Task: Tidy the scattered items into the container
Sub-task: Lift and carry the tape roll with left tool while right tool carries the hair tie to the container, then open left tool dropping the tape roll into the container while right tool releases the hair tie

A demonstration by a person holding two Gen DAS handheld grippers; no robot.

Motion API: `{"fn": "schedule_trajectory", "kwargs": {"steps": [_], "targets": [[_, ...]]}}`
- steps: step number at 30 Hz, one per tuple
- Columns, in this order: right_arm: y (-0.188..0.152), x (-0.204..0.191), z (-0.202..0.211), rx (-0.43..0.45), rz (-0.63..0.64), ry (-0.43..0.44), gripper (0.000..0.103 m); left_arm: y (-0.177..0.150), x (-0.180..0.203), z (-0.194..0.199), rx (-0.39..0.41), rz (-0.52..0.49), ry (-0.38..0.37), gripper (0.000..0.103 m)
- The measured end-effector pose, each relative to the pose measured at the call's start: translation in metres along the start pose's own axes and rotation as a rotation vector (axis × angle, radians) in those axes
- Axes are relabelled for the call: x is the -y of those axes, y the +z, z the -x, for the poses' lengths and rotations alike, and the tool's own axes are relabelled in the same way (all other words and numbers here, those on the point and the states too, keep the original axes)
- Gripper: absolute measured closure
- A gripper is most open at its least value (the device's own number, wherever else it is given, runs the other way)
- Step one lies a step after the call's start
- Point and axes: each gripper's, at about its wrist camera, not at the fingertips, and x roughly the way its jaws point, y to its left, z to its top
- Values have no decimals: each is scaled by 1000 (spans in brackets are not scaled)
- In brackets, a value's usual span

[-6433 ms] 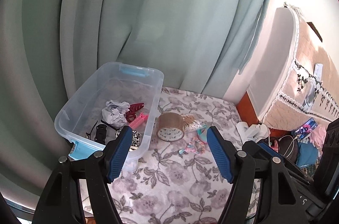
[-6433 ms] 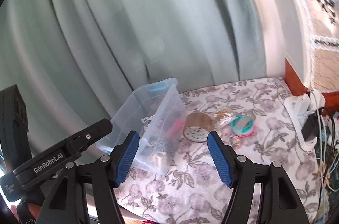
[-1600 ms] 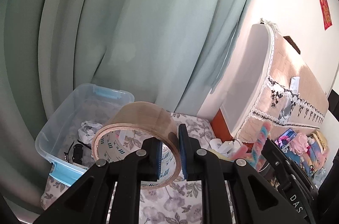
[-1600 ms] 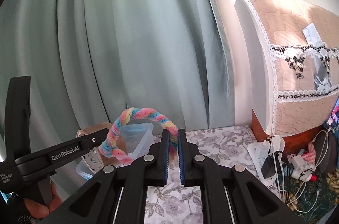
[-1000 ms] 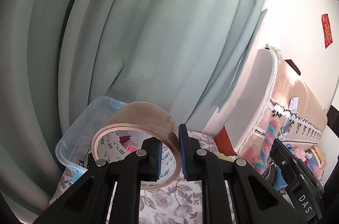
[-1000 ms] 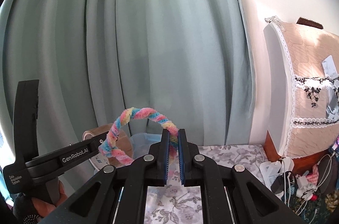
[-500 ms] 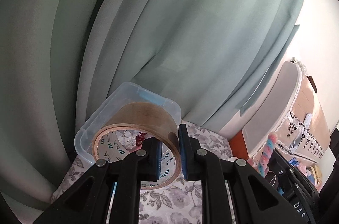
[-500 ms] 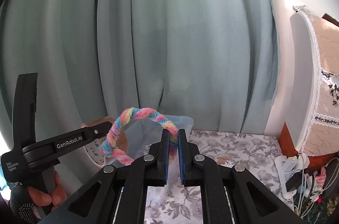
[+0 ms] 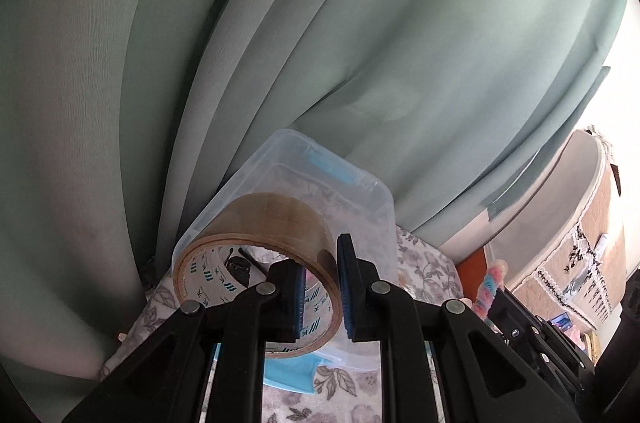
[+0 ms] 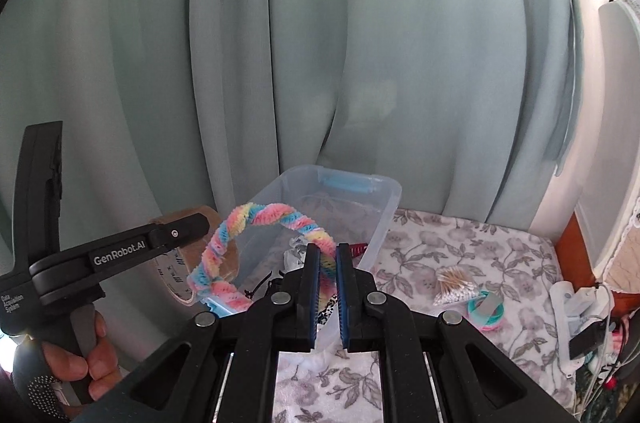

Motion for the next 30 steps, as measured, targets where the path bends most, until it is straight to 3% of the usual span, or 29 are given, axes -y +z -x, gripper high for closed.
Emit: {"fn": "schedule_trajectory", "kwargs": {"steps": [17,30], "targets": [[-9,1,-67,-140,-20,9,94,5,-8,-35,-15,-15,-84,88],[-15,6,-90,-197,-38,19,92,1,-20,-59,-79,26,-33,88]]}}
